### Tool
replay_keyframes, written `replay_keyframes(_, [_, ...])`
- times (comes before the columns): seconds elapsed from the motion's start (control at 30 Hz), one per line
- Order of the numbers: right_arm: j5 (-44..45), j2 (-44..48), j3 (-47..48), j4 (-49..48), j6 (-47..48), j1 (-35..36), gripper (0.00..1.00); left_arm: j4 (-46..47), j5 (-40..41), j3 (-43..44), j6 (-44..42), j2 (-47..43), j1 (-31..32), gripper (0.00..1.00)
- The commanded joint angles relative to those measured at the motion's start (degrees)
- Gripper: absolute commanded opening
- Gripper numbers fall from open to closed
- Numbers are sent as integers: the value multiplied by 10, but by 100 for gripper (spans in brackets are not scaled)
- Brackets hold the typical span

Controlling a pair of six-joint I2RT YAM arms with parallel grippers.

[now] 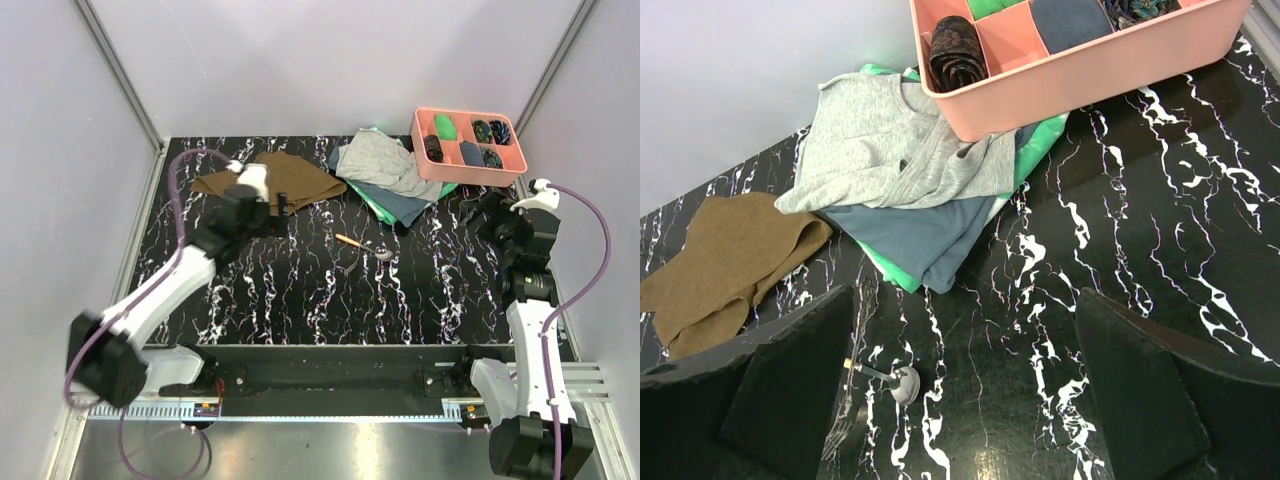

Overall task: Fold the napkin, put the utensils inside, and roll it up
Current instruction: Flatten the napkin out

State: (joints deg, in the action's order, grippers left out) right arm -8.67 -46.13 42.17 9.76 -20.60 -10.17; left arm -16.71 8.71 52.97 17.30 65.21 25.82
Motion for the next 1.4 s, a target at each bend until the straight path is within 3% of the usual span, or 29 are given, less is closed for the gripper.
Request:
replay_keyframes(0.0, [-8, -3, 12, 3, 3, 1, 100, -1, 143, 63, -58, 126, 31, 94])
replay_keyframes(0.13, [-13, -4, 4, 3, -1, 1, 100, -38, 220, 129, -88, 269, 31, 78])
replay_keyframes(0.27, [-18, -23, 9, 3, -2, 1, 100, -63, 228, 161, -90, 323, 15, 67])
replay_keyframes(0.53, [-36, -46, 13, 3, -7, 1, 100, -63, 120, 161, -73, 346, -65, 59])
replay_keyframes(0.87, [-42, -40, 10, 3, -9, 1, 100, -68, 95, 173, -91, 393, -75, 47])
replay_keyframes(1.37, [-37, -25, 7, 5, -8, 1, 100, -95, 37, 189, -81, 440, -104, 48])
